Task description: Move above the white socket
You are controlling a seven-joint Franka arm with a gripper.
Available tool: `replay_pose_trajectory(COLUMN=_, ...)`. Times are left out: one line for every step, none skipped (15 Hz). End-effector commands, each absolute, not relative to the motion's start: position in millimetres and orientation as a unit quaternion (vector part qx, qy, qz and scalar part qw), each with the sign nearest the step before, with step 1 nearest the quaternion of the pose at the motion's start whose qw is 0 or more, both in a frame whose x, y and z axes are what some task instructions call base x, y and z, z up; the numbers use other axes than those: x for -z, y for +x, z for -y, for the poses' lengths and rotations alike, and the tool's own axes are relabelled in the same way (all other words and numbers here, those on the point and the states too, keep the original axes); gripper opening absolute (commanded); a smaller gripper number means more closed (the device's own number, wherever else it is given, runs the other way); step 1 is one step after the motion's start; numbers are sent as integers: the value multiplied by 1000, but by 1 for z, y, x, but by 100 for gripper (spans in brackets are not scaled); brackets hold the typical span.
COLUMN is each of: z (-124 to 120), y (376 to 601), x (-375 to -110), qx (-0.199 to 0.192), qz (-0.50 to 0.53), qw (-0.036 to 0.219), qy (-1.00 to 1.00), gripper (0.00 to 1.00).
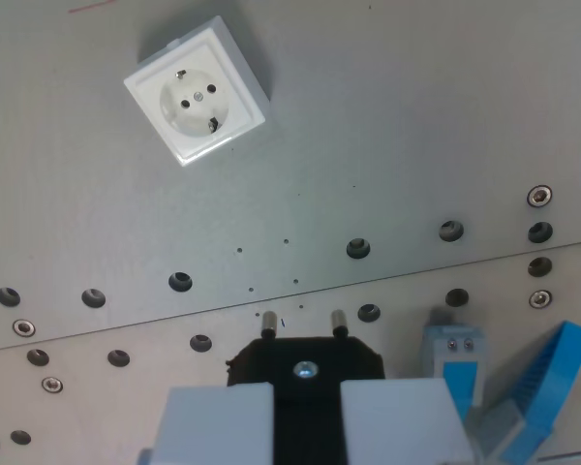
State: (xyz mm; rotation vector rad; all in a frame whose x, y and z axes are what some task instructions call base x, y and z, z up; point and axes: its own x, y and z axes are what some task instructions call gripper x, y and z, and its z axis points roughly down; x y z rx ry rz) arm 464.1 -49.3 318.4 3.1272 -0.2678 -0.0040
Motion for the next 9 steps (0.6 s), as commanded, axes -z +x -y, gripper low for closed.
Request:
replay_pose_trajectory(z=49, y=464, x=-318, qx=1, qz=85, qw=1, qy=996, gripper=0)
replay_pose_trajectory(z=49, y=464, x=-318, qx=1, qz=85, qw=2, qy=996, gripper=0)
replay_pose_trajectory(z=49, y=464, x=-318, qx=1, qz=85, qw=2, qy=996, gripper=0)
replay_pose_trajectory(z=49, y=464, x=-318, qx=1, qz=85, qw=2, qy=996, gripper=0)
replay_pose_trajectory(z=49, y=464, x=-318, qx=1, qz=84, qw=2, qy=996, gripper=0)
replay_pose_trajectory(z=49, y=464, x=-318, qx=1, qz=83, qw=2, qy=997, gripper=0)
replay_pose_trajectory(z=49, y=464, x=-318, qx=1, qz=81, qw=2, qy=997, gripper=0)
replay_pose_trajectory(z=49, y=464, x=-317, qx=1, qz=79, qw=2, qy=997, gripper=0)
replay_pose_trajectory(z=49, y=464, x=-317, qx=1, qz=77, qw=2, qy=997, gripper=0)
